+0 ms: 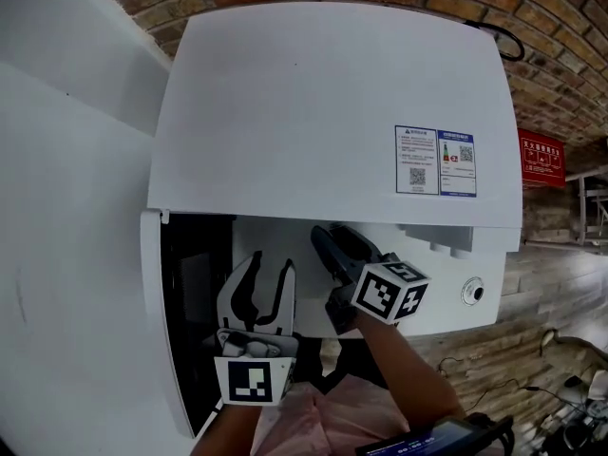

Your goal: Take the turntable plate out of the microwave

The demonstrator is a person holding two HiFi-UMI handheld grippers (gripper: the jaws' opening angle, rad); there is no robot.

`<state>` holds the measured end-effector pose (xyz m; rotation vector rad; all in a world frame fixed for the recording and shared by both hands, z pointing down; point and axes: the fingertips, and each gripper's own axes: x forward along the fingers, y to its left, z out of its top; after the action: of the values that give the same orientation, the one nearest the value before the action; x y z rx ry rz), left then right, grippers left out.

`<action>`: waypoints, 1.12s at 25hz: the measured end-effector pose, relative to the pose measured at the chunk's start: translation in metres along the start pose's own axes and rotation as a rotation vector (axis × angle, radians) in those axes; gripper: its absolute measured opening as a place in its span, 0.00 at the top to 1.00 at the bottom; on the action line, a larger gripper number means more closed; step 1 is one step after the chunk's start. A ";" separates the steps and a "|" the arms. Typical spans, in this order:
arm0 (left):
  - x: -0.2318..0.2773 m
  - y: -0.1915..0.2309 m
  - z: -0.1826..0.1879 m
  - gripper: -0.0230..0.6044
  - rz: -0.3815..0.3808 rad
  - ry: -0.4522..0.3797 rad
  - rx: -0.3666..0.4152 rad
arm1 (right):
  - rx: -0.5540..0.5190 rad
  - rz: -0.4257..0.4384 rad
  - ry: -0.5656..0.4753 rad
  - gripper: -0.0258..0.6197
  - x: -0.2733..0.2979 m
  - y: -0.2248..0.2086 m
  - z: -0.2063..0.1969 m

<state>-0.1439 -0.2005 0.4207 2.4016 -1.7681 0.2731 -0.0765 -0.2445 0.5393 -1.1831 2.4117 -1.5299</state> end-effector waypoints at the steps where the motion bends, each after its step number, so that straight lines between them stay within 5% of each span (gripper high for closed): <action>1: 0.000 0.001 0.000 0.71 0.002 0.002 -0.001 | 0.073 0.015 -0.007 0.66 0.002 -0.001 0.002; 6: -0.001 0.008 0.002 0.71 0.008 -0.001 -0.004 | 0.292 0.057 -0.044 0.70 0.007 -0.007 0.005; 12: -0.004 0.011 0.003 0.71 0.008 0.003 -0.001 | 0.294 0.096 -0.091 0.84 0.008 0.002 0.010; 28: -0.016 0.001 0.004 0.71 0.002 -0.008 -0.007 | 0.293 0.158 -0.103 0.84 -0.017 0.016 -0.013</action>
<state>-0.1494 -0.1870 0.4127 2.3996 -1.7722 0.2578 -0.0796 -0.2205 0.5276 -0.9639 2.0711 -1.6564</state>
